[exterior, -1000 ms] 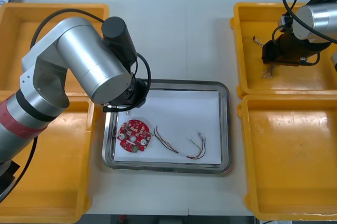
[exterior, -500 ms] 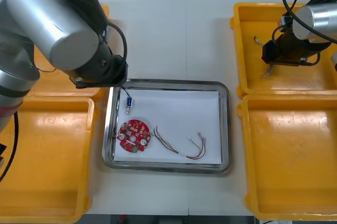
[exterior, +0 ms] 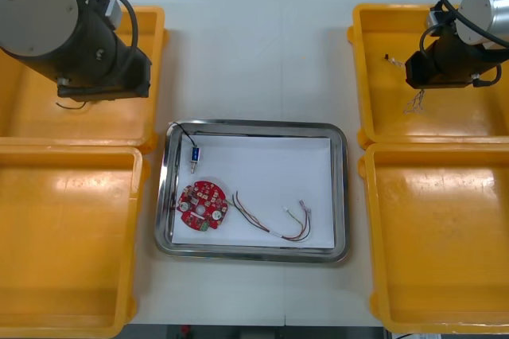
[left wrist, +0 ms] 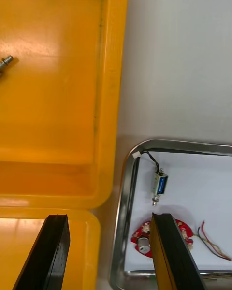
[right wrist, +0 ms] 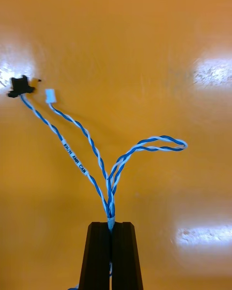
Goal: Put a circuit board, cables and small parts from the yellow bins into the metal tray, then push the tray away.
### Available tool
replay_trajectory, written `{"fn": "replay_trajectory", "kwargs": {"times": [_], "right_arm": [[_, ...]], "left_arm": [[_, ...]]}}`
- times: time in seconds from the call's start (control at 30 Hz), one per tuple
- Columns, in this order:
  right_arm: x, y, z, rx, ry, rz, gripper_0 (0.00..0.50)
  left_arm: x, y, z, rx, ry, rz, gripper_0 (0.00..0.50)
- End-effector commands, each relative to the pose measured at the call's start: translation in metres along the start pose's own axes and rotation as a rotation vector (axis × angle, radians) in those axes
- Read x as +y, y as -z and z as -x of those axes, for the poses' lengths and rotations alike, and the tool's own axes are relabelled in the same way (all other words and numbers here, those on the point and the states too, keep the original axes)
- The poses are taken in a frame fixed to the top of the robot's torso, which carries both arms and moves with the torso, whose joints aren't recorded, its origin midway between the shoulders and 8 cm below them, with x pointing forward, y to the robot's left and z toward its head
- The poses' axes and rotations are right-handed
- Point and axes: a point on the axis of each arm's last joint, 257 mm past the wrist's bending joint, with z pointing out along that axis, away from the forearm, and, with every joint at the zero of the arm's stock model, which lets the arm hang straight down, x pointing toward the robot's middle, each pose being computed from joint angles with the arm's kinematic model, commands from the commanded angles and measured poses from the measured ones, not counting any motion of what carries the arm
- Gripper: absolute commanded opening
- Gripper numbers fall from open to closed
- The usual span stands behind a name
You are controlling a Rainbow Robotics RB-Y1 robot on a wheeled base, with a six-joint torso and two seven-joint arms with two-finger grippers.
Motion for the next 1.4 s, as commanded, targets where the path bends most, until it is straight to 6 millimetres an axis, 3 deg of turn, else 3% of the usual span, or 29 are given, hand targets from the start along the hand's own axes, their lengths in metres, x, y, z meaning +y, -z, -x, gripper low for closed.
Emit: {"fn": "replay_trajectory", "kwargs": {"times": [0.03, 0.37, 0.8, 1.17, 1.4], "right_arm": [[-0.016, 0.055, 0.038, -0.078, 0.052, -0.003, 0.0], [-0.009, 0.097, 0.03, -0.054, 0.189, -0.022, 0.0], [0.014, 0.126, 0.008, -0.091, 0.372, -0.022, 0.0], [0.049, 0.139, -0.014, -0.105, 0.51, 0.061, 0.0], [0.088, 0.144, -0.04, -0.133, 0.681, 0.095, 0.0]], "left_arm": [[0.027, 0.025, 0.035, -0.057, -0.129, 0.022, 0.489], [0.07, 0.019, 0.052, -0.028, -0.231, 0.035, 0.484], [0.112, 0.008, 0.072, -0.035, -0.4, 0.063, 0.47], [0.137, -0.007, 0.088, -0.06, -0.505, 0.108, 0.469], [0.148, -0.02, 0.097, -0.078, -0.582, 0.105, 0.468]]}}
